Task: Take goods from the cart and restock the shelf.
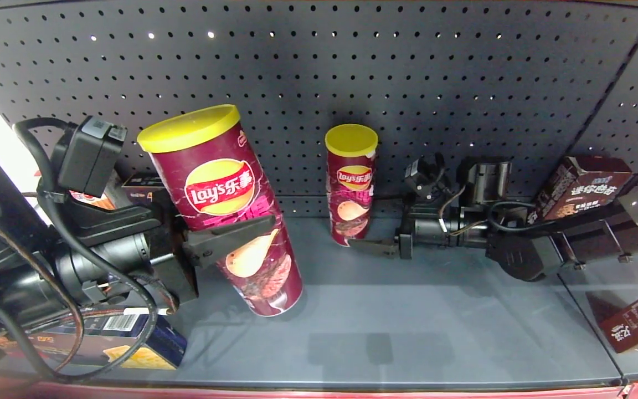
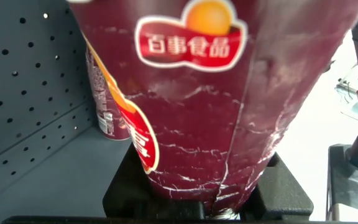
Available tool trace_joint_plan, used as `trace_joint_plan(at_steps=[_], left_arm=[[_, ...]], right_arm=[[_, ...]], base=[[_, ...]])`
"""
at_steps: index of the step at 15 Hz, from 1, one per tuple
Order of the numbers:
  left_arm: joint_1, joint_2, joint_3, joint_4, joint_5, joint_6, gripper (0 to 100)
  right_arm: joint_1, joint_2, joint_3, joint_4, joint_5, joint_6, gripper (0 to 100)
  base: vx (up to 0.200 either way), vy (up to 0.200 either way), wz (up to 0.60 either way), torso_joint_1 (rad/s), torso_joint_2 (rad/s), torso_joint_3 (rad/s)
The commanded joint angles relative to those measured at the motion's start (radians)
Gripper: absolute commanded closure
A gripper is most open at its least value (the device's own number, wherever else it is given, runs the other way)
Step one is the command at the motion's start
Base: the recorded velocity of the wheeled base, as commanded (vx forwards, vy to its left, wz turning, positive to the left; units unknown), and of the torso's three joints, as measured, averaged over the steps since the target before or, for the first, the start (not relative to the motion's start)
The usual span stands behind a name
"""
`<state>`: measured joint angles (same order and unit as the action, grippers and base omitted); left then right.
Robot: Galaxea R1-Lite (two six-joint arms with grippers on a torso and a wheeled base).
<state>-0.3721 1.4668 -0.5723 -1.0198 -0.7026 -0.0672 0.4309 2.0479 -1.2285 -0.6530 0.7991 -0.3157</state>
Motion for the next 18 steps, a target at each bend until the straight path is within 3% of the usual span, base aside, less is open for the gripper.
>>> trace_joint_plan(at_steps=[1,6,7,17,18], left_arm=[[-0.001,0.0,0.0,0.0,0.002,0.0,100],[0.006,-0.002,0.005,0.0,0.0,0.0,100],[0.006,-0.002,0.002,0.0,0.0,0.0,100],[0.009,-0.002,0.009,0.001,0.005,0.0,100],[0.009,-0.003,0.009,0.001,0.005,0.0,100]], right_arm=[[0.002,-0.012,0.011,0.0,0.0,0.0,0],[0.0,-0.018,0.006,0.0,-0.06,0.001,0],[0.002,0.021,-0.083,0.0,-0.117,0.017,0],[0.052,0.143,-0.259,-0.011,-0.129,0.096,0],[0.052,0.14,-0.259,-0.011,-0.14,0.096,100]], base=[[0.0,0.0,0.0,0.0,0.0,0.0],[0.0,0.0,0.0,0.0,0.0,0.0],[0.0,0.0,0.0,0.0,0.0,0.0],[0.0,0.0,0.0,0.0,0.0,0.0],[0.0,0.0,0.0,0.0,0.0,0.0]])
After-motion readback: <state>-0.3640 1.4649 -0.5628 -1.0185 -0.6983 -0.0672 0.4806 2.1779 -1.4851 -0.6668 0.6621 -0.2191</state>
